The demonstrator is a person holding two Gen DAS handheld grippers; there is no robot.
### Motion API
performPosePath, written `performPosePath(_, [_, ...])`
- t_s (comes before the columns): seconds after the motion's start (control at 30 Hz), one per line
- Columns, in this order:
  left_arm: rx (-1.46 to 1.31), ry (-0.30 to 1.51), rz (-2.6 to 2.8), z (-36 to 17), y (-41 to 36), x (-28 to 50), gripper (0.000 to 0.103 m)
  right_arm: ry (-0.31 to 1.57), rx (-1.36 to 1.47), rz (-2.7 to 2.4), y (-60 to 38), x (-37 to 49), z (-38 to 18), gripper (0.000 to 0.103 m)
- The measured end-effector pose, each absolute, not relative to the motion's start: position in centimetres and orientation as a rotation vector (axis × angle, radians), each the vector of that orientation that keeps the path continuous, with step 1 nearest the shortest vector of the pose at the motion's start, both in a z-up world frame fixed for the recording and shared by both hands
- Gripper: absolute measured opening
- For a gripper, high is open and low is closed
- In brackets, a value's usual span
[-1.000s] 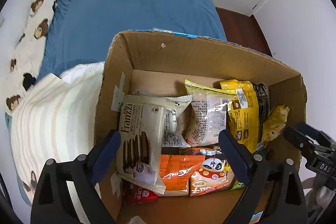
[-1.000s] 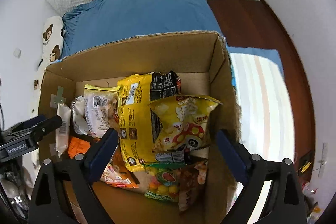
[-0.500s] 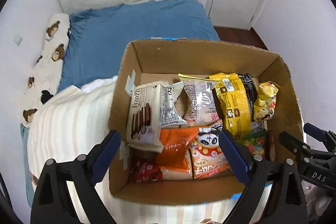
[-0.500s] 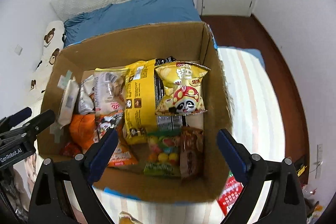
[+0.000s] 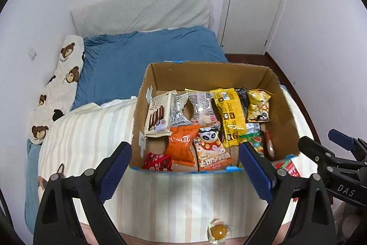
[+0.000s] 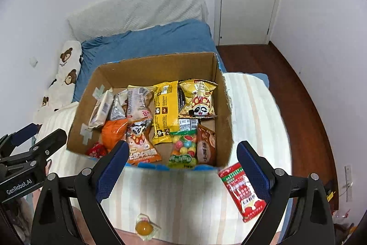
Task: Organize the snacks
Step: 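Grasp the egg-yolk pastry with left tool while right grasps the red stick pack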
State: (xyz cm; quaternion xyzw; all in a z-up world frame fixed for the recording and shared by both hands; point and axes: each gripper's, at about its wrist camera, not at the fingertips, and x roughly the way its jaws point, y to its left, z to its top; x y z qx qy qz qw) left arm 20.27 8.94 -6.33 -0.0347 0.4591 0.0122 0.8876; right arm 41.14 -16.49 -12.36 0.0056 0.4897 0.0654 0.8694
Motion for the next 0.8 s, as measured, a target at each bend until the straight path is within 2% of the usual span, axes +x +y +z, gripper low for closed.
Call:
performPosePath(0.37, [-0.078, 0.869, 0.023, -3.0, 8.6, 15.7, 0.095, 0.924, 0.032, 0.141, -17.5, 35.0, -8.0, 0.097])
performPosePath(0.8, [-0.071, 0.836, 0.031, -2.1, 7.7, 12.4, 0.095, 0.862, 0.046, 0.138, -18.2, 31.2, -5.1, 0.100])
